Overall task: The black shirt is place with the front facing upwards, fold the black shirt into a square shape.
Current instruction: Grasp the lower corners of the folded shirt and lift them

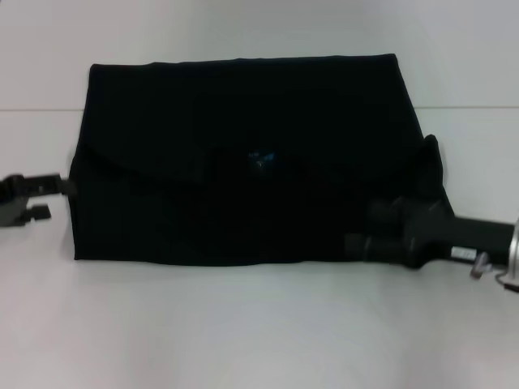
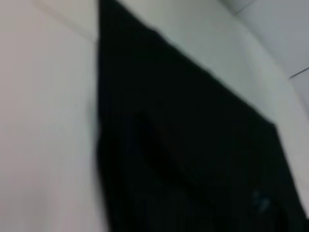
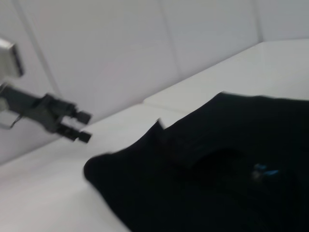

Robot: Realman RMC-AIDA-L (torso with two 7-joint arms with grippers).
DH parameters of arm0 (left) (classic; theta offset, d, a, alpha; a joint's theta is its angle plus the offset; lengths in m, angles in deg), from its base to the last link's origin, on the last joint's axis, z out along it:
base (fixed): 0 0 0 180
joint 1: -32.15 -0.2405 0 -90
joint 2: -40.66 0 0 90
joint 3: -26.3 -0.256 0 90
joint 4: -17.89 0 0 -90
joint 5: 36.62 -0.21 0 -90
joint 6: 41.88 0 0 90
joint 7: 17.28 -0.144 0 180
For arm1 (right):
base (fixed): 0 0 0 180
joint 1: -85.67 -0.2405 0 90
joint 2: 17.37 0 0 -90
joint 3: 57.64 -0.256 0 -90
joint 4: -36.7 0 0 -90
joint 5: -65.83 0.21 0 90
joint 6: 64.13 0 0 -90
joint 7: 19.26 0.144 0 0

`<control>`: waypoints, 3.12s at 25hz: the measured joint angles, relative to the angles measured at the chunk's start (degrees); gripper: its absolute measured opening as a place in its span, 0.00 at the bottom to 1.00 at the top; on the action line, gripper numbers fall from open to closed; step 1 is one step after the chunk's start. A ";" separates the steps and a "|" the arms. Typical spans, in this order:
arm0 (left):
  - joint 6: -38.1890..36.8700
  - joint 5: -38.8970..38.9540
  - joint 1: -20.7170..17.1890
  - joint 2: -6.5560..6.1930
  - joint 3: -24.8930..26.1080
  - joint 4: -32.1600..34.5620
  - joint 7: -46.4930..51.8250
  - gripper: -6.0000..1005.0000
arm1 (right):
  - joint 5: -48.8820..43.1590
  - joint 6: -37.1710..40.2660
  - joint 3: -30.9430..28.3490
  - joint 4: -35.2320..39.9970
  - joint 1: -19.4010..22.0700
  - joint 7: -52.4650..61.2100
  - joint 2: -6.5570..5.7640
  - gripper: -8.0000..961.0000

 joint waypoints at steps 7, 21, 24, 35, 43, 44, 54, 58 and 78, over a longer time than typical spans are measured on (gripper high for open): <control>1.81 -2.52 1.05 0.44 -0.49 -3.43 1.02 0.79 | -0.82 -0.39 3.59 -2.25 -0.34 -5.56 0.60 0.92; 3.20 -2.73 2.09 2.30 -4.84 -4.29 0.74 0.73 | -0.81 0.04 4.25 -2.89 -0.42 -5.45 0.69 0.92; 2.59 -2.51 2.29 2.39 -4.91 -4.29 0.54 0.72 | -0.78 0.06 4.25 -2.89 -0.37 -5.29 0.69 0.92; 2.19 -2.88 2.71 2.11 -7.93 -3.67 0.24 0.57 | -0.62 0.21 3.88 -2.89 0.01 -5.17 0.60 0.92; 2.65 -2.89 2.72 2.07 -8.94 -3.67 0.05 0.35 | -0.55 0.81 3.47 -1.92 0.14 -0.77 -0.28 0.92; 2.73 -2.89 2.71 2.06 -8.94 -3.67 -0.04 0.31 | -0.55 0.81 3.45 -1.42 0.14 0.92 -0.62 0.92; 2.27 -2.89 2.92 1.90 -8.91 -3.67 -0.86 0.03 | -12.35 0.89 4.18 10.74 -2.53 51.03 -11.70 0.92; 1.92 -2.79 2.94 1.89 -8.89 -3.69 -1.10 0.03 | -23.12 1.02 3.05 13.23 -6.15 65.92 -13.10 0.92; 1.02 -2.44 2.97 2.17 -8.89 -3.74 -1.27 0.03 | -32.64 -6.39 7.59 4.65 -13.99 68.62 -7.63 0.92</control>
